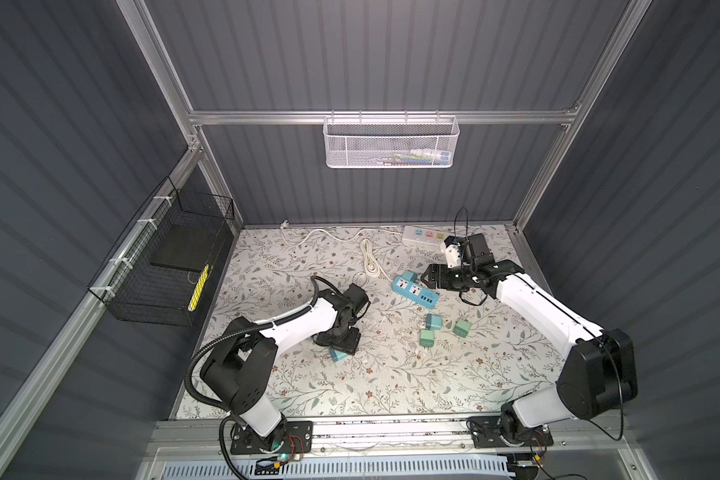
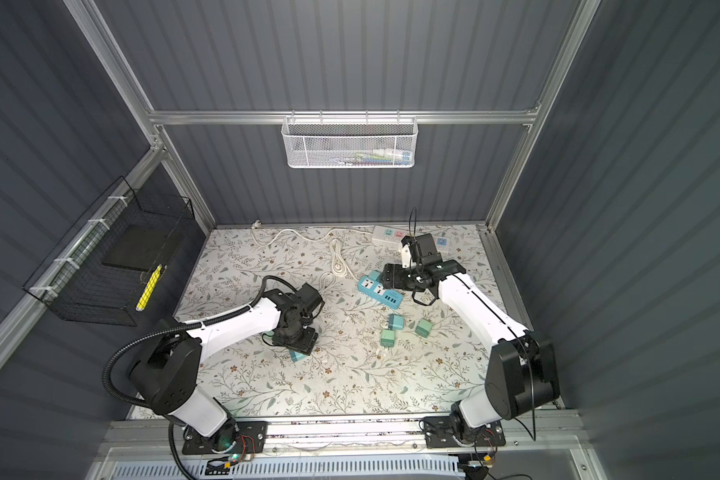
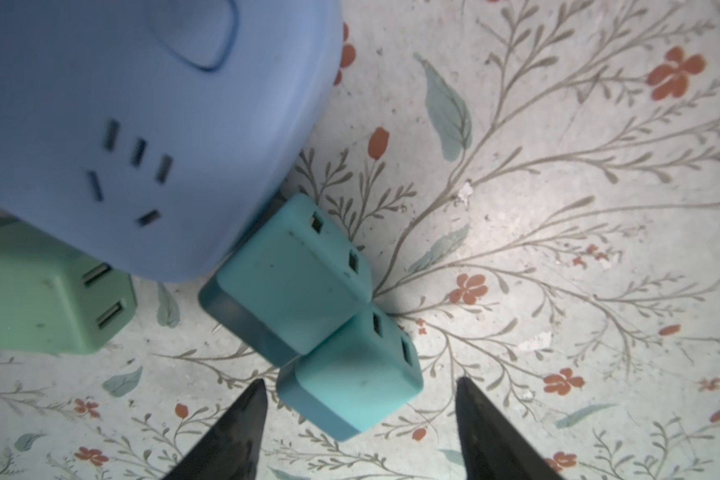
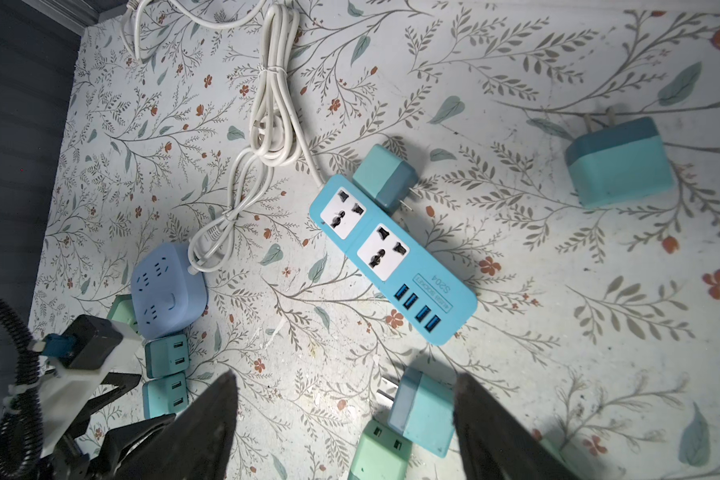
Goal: Insert the plug
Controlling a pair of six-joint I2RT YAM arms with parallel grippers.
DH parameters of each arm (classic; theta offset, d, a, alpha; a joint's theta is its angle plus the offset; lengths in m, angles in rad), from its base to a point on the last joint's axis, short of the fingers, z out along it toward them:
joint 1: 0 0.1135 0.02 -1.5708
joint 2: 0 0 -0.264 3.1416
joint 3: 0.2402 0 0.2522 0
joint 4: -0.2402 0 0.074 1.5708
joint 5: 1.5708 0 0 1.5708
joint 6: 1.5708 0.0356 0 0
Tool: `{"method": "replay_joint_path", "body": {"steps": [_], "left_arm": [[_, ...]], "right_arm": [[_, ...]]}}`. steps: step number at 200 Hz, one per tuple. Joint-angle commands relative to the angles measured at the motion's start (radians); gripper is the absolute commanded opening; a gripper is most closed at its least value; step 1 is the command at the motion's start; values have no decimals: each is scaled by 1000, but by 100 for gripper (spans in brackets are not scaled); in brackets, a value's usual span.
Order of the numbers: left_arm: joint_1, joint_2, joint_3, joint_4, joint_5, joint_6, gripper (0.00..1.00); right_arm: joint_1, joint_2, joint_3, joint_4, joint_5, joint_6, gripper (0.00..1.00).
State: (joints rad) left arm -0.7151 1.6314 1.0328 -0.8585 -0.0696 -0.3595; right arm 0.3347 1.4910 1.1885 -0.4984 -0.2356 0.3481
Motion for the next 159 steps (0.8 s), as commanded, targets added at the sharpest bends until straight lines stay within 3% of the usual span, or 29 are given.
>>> {"method": "replay_joint_path", "body": {"steps": [1, 55, 100, 126, 159], "left_arm": [[-7, -8, -26, 20, 42, -34, 69], [-74, -20, -45, 66, 89, -111, 68], [-85, -10, -20, -9, -58, -203, 70], [-86, -7, -22, -14, -73, -266, 66], [-87, 4, -50, 19, -9, -258, 61]], "right_arm": [[4, -29, -10, -6, 18, -12, 82], [4, -23, -7, -6, 15, -8, 82], [4, -34, -5, 3, -1, -18, 84], [5, -34, 4, -5, 12, -23, 86], [4, -34, 8, -4, 9, -18, 85]]}}
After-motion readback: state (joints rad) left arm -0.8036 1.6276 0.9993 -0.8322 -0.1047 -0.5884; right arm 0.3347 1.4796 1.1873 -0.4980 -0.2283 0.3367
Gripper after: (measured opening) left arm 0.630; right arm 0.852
